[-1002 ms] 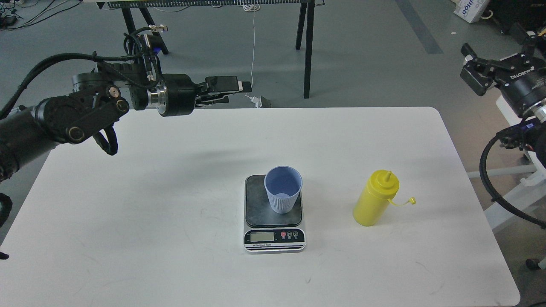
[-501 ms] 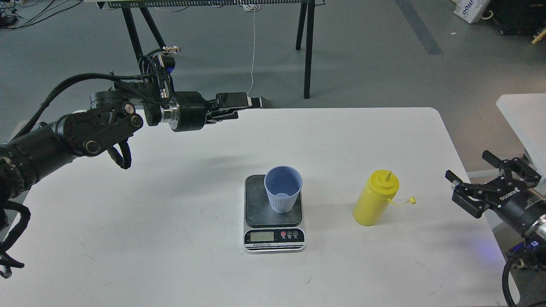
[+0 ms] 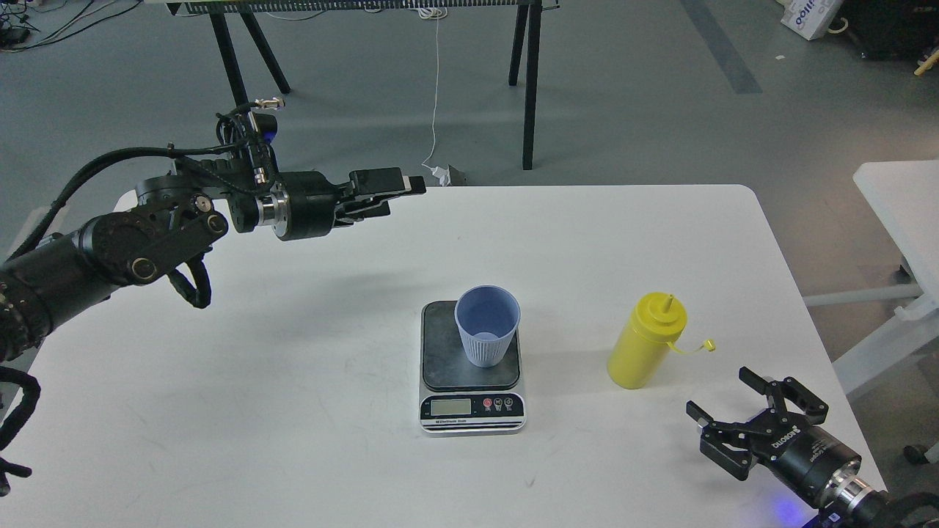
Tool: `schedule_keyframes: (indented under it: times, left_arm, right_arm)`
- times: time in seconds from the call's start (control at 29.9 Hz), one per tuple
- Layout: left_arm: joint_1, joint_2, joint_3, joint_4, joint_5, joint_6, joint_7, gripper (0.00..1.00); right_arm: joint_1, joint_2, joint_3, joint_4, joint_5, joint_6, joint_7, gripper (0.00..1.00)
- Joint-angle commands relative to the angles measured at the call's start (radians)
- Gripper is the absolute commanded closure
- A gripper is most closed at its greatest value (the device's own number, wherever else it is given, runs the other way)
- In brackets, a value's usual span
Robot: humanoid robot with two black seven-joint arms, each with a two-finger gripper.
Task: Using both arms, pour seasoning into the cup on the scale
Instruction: 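Lower the right gripper to the yellow bottle and close around it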
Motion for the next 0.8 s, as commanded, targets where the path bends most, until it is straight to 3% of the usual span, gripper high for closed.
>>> schedule_keyframes:
  times: [0.0,0.77]
  left_arm:
    - [0.002,0.002,0.0,0.0,0.0,0.0,0.0,0.01]
    - [0.029,0.037,-0.003,-0.008,-0.001,0.0,0.0,0.01]
  right_arm:
    - [0.007,0.047,0.0,-0.029,-0.02,0.0,0.0,0.0]
    - [0.132,0.203,-0.003,-0.161,-0.114,0.0,0.004,0.0]
